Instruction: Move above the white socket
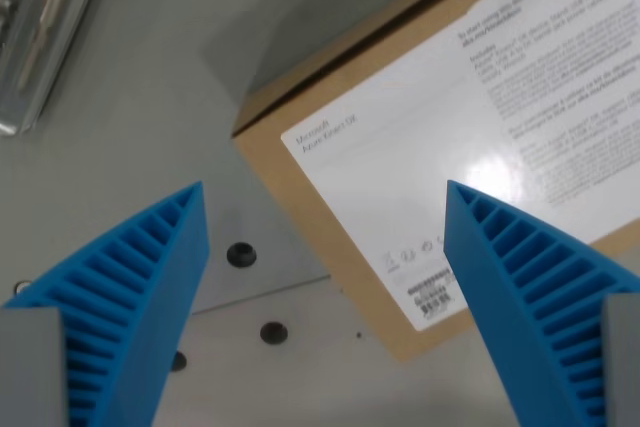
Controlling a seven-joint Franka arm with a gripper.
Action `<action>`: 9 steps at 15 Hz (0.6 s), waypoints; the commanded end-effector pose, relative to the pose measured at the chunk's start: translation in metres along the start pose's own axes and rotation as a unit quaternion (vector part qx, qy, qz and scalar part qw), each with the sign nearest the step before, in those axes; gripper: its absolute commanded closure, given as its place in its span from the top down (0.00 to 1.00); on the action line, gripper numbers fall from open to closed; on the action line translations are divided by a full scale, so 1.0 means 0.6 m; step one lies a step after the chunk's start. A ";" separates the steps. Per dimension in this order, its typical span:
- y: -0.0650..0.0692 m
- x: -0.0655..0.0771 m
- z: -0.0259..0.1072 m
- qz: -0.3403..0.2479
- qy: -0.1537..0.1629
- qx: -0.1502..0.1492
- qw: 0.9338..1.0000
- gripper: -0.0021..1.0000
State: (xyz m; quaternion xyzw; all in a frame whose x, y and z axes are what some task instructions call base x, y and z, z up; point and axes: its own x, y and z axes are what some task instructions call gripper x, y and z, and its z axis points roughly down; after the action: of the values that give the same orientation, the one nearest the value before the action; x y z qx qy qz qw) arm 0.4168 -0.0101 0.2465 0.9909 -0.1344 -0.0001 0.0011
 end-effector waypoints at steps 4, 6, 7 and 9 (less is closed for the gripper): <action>0.007 0.048 0.014 -0.050 -0.015 -0.005 0.999 1.00; 0.008 0.058 0.019 -0.059 -0.014 -0.005 0.998 1.00; 0.008 0.063 0.021 -0.063 -0.013 -0.005 0.998 1.00; 0.009 0.071 0.025 -0.072 -0.010 -0.005 0.997 1.00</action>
State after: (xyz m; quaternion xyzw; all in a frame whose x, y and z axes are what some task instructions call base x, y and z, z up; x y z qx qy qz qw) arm 0.4485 -0.0212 0.2325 0.9942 -0.1071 -0.0031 -0.0006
